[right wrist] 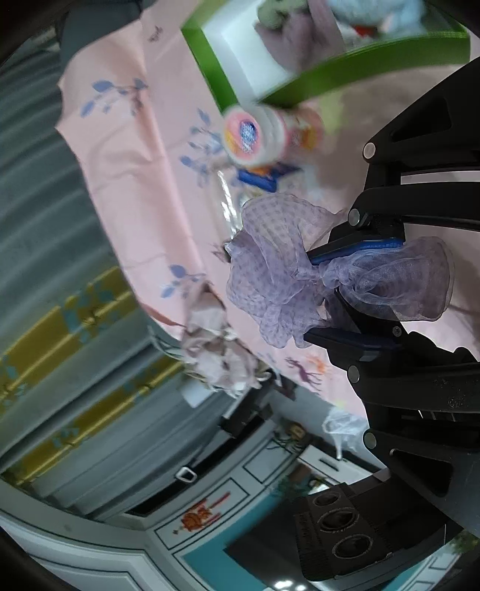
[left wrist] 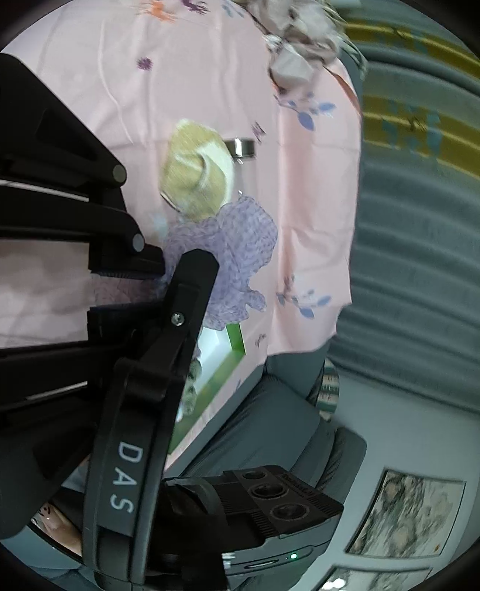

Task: Organize soft objects
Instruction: 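Lift the mesh puff with the right gripper and carry it over the box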

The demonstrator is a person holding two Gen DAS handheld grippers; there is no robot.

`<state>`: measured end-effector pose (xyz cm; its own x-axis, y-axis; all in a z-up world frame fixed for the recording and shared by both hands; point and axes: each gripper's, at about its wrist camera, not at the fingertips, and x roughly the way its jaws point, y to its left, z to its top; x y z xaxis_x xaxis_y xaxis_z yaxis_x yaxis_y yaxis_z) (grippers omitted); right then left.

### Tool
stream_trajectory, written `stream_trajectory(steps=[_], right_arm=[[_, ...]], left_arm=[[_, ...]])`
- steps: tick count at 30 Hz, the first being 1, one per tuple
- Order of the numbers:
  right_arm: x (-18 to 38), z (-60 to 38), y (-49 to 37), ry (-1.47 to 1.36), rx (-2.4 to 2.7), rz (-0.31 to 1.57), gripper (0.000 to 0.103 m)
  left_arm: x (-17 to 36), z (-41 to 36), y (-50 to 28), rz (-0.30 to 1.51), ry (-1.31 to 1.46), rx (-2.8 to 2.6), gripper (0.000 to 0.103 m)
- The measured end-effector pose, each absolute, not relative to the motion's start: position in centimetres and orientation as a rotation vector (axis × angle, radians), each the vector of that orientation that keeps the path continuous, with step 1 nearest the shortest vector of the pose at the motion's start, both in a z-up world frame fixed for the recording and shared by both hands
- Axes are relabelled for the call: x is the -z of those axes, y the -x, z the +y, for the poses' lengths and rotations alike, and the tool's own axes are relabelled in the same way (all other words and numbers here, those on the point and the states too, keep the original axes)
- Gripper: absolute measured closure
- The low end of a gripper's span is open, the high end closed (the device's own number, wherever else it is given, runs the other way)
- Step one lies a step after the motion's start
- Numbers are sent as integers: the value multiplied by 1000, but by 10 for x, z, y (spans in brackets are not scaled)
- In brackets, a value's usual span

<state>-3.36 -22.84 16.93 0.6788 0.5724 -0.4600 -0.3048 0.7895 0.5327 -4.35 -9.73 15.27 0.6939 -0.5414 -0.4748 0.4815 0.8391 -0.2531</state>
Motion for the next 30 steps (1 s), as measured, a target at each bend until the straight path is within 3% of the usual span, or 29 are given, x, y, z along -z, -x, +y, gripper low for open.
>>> stream_trajectory(steps=[18, 30], right_arm=[[-179, -358, 60, -582, -295, 488, 66], [-144, -413, 42, -682, -140, 529, 66]], left_arm=[[-169, -225, 34, 531, -2, 784, 97], [-142, -285, 5, 645, -27, 828, 97]])
